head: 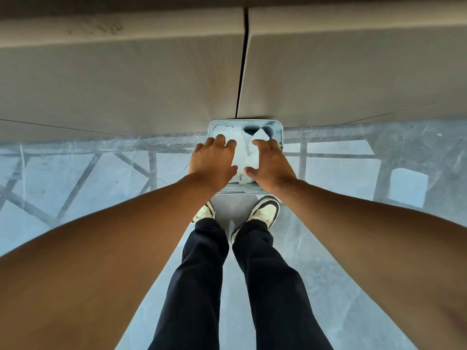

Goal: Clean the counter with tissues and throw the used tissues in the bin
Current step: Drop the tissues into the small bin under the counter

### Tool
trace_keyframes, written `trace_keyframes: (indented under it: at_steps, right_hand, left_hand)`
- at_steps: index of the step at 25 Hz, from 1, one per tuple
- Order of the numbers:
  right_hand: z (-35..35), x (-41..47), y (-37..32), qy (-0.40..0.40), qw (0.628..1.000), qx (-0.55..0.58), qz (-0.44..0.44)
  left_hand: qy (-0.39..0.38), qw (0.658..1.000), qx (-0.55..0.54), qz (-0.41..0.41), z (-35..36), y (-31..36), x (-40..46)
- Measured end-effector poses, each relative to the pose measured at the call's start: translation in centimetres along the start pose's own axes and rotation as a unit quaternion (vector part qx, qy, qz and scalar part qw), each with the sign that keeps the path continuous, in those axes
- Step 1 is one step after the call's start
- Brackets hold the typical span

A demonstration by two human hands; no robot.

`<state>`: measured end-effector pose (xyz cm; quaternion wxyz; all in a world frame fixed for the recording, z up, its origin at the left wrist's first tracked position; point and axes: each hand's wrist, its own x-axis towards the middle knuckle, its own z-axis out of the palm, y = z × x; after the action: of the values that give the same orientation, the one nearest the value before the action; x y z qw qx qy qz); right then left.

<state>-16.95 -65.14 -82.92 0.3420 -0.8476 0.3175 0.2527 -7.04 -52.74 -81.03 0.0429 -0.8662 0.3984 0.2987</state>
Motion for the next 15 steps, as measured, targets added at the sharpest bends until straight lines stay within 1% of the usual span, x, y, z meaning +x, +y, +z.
trace_keyframes:
  at_steps: [3,6,9,13,15]
  right_hand:
    - [-1.6,-1.1,-1.0,-0.020,1.000,-0.009,-0.015]
    - [-3.6,-2.4,-2.3,-0.017,0.999,-0.028,-0.026]
    - [-7.3,-5.6,-4.7,-0.008,0.999,-0.032,-0.038]
    - [-11.7,-11.4,-7.7,-0.022,0.999,-0.022,-0.042]
    - [-13.8,-14.4,-9.4,-0.016,0.999,-0.024,-0.046]
  left_hand:
    - [-0.001,1.000,0.011,0.000,-1.4,-0.3,-1.4]
    - [0.000,1.000,0.017,-0.009,-3.3,0.0,-2.7]
    - [0.019,1.000,0.009,-0.009,-7.5,0.7,-5.8]
    - [0.005,1.000,-0.011,-0.023,-13.2,1.8,-11.7]
    - [0.019,1.000,-0.009,-0.020,-16.0,2.2,-14.6]
